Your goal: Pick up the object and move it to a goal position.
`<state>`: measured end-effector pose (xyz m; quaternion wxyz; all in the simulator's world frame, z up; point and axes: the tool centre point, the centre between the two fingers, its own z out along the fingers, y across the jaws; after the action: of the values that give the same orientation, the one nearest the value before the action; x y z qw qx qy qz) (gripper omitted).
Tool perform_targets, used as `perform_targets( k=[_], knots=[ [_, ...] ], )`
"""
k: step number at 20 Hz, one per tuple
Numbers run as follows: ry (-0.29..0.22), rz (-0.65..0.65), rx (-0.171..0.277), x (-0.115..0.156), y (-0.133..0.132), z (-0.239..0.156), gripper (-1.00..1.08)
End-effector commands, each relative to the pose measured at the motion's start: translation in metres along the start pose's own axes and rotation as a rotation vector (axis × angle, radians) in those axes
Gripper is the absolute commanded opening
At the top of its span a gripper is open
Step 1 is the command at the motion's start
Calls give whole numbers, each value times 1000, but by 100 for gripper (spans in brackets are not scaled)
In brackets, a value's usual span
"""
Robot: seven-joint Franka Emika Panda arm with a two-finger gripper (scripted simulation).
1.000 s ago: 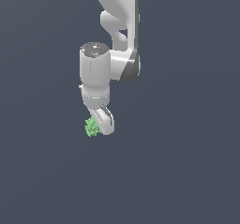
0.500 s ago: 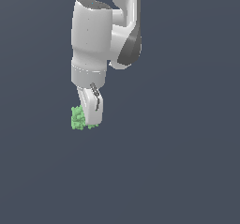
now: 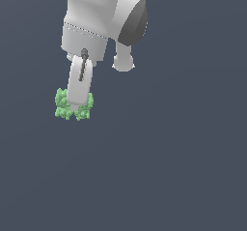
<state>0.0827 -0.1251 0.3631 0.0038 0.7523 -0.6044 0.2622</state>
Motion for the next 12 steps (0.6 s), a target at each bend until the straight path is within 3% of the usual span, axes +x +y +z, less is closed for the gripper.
perform_targets(
  k=[1, 12],
  knots=[
    [34, 38, 13, 11, -5, -18, -100],
    [169, 179, 59, 48, -20, -93, -100]
  ],
)
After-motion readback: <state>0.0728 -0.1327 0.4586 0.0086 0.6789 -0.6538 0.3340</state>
